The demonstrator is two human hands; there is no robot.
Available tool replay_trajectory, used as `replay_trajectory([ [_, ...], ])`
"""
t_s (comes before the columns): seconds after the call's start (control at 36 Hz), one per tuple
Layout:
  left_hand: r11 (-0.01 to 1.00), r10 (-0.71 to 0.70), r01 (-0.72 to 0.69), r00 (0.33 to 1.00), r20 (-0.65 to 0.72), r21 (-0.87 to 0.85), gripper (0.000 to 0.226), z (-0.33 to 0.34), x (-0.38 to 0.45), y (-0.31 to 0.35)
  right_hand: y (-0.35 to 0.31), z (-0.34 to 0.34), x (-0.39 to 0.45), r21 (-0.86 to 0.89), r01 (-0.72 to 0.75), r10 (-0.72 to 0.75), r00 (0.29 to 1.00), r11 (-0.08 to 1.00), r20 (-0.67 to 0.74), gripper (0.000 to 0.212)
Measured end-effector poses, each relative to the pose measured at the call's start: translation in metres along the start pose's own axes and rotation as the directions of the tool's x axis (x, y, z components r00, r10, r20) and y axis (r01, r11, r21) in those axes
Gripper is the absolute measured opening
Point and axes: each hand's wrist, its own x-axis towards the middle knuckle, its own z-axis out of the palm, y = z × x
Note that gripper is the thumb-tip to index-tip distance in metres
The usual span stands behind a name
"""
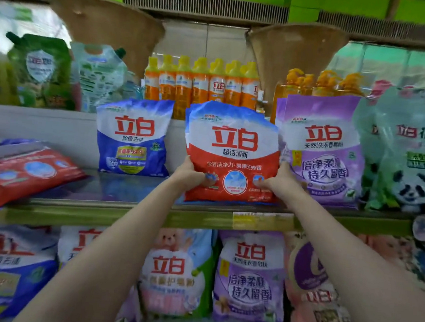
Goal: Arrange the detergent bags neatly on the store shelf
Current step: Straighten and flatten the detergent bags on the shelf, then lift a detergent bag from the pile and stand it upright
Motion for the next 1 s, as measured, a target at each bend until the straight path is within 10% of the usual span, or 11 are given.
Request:
replay_trajectory([
  [0.25, 0.928, -0.165, 0.172, 0.985, -0.049, 0.33, 0.077, -0.006, -0.016, -0.004, -0.025, 0.021, -0.033, -0.735, 0.236, -0.439, 0.894, 0.636, -0.094, 0.063],
  [0.53, 0.89, 0.141, 0.048, 0.916, -0.375, 0.454, 0.048, -0.069, -0.034, 0.0, -0.064, 0.09, -0.046, -0.701, 0.558, -0.668, 0.728, 0.444, 0.156, 0.048],
  [1.0, 0.726, 0.166, 0.424, 0.655, -0.737, 0.541, 0.034, -0.327, -0.117, -0.035, -0.213, 0.312, -0.077, -0.384, 0.848, -0.779, 0.504, 0.365, 0.373, 0.05],
])
